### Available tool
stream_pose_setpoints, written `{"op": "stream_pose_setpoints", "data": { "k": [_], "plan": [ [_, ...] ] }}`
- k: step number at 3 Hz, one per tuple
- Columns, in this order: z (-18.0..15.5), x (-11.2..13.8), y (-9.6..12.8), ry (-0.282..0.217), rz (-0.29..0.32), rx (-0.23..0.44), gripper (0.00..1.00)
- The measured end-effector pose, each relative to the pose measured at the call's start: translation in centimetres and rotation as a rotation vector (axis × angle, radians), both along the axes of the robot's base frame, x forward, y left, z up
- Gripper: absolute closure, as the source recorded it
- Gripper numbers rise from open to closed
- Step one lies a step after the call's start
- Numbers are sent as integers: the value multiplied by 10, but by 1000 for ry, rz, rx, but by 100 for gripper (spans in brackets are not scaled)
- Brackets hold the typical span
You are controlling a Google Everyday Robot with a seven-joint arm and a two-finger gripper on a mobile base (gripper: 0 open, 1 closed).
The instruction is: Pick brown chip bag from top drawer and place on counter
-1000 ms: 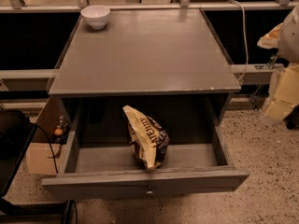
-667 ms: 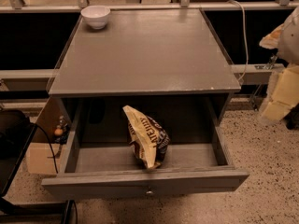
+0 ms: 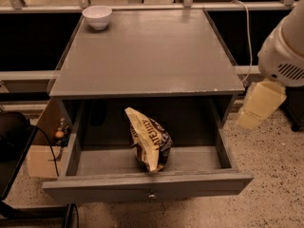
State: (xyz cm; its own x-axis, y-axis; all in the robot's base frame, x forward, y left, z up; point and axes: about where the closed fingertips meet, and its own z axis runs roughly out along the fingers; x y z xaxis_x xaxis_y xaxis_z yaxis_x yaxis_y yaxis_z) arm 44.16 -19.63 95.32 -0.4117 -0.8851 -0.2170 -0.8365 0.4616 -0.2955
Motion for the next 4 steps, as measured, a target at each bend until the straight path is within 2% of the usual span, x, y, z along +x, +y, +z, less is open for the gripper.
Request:
{"op": "stream_pose_setpoints", "data": {
  "k": [1, 2, 3, 4],
  "plan": [
    [-25, 10, 9, 18, -95, 73, 0],
    [-27, 10, 10, 22, -100, 82, 0],
    [-37, 6, 11, 44, -122, 126, 0],
    [-51, -1, 17, 46, -176, 207, 0]
  ]
}}
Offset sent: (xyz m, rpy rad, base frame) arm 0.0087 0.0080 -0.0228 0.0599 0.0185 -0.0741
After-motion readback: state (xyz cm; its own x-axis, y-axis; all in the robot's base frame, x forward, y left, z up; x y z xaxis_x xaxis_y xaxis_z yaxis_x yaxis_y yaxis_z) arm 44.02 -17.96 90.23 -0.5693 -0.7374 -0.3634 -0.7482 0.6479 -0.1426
